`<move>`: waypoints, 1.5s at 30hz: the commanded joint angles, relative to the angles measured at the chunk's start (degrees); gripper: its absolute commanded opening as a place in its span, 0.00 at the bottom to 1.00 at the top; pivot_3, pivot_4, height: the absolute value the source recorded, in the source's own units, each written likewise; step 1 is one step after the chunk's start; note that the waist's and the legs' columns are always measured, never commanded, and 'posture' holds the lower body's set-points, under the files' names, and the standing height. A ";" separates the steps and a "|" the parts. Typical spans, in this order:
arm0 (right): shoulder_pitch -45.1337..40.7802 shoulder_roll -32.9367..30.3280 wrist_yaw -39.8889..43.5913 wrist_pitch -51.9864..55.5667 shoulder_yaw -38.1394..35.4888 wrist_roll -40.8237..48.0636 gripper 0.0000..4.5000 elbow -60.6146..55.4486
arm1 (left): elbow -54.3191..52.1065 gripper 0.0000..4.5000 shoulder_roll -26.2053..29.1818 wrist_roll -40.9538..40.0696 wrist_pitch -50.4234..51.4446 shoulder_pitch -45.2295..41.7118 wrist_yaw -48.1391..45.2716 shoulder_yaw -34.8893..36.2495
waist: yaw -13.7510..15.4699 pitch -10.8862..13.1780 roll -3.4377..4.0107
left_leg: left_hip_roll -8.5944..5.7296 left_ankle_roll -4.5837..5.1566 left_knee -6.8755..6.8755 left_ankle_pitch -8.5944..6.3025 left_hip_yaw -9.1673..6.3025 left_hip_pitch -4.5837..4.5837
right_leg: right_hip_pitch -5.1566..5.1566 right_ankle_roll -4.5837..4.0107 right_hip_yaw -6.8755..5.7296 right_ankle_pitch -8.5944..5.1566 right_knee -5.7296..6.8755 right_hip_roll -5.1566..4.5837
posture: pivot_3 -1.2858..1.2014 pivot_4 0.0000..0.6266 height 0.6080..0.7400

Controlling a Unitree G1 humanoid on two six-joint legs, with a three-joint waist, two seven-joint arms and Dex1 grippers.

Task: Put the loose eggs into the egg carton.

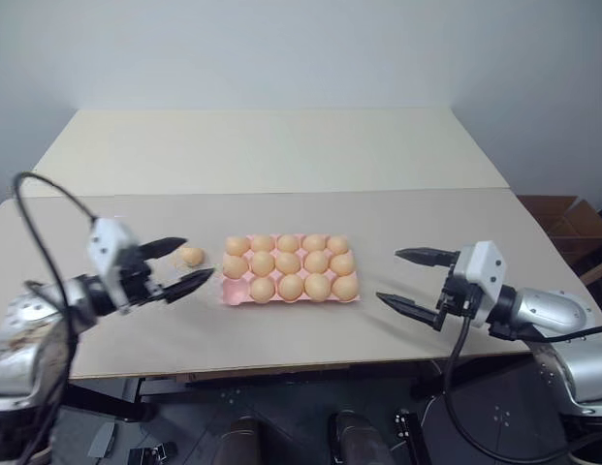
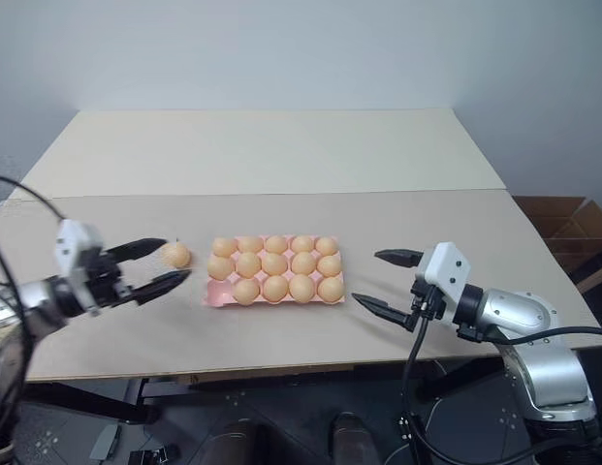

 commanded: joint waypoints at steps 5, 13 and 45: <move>0.22 -1.73 2.29 -1.54 -0.82 0.12 1.00 -0.15 | -1.28 0.99 1.11 -4.99 -0.02 14.90 -6.12 16.99 | 0.42 0.01 -0.01 | 0.07 -0.01 0.00 0.00 0.02 0.00 | -0.02 -0.25 -0.04 -0.38 0.01 -0.09 | 0.52 0.24 1.00; 0.73 -1.21 0.95 -1.52 -1.78 0.20 1.00 -0.37 | -3.46 0.99 0.24 -7.41 1.34 16.68 -2.75 17.92 | 1.43 0.00 -0.01 | 0.07 -0.02 0.00 0.00 0.03 0.05 | 0.00 -0.23 -0.07 -0.44 0.03 -0.10 | 0.52 0.24 1.00; -0.05 -0.31 -2.34 -2.38 -1.47 -0.87 1.00 -1.63 | 43.00 0.80 -13.60 18.67 -3.61 -34.49 17.90 -19.18 | 1.38 -0.03 -0.08 | -0.15 -0.01 0.06 0.02 -0.05 -0.11 | 0.06 0.05 -0.08 0.12 -0.03 -0.04 | 0.52 0.24 1.00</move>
